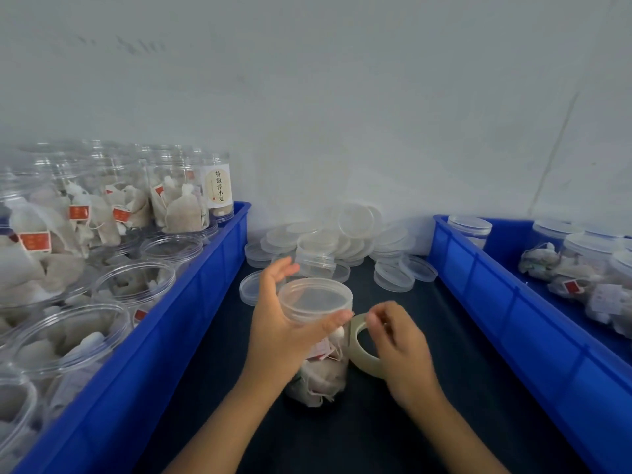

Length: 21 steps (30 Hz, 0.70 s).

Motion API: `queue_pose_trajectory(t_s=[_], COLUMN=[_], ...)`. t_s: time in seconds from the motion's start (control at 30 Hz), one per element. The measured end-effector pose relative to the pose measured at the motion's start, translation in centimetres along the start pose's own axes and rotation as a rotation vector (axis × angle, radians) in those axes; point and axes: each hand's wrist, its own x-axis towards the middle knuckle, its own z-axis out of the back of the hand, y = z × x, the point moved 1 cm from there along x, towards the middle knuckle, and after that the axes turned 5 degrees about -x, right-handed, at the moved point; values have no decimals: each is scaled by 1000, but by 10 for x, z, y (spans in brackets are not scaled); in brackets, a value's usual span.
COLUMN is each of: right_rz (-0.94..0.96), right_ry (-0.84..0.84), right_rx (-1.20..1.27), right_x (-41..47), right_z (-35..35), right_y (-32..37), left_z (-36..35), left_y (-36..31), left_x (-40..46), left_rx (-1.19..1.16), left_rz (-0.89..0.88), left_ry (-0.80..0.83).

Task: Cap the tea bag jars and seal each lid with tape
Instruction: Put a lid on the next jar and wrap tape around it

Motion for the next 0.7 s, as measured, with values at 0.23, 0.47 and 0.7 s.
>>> queue_pose_trajectory(t_s=[0.23,0.47,0.7], right_rz=[-52,-131,-122], right_ry=[-15,-144,-133], right_rx=[761,766,701], right_x=[-18,-22,-21], right_z=[-2,-13,-9], right_y=[42,51,49], left_z=[-4,-5,-3], left_y=[5,6,9], left_x=[1,3,3], left_rx=[-166,-186,-177], left_rz=[107,110,114], left_ry=[-2,15,13])
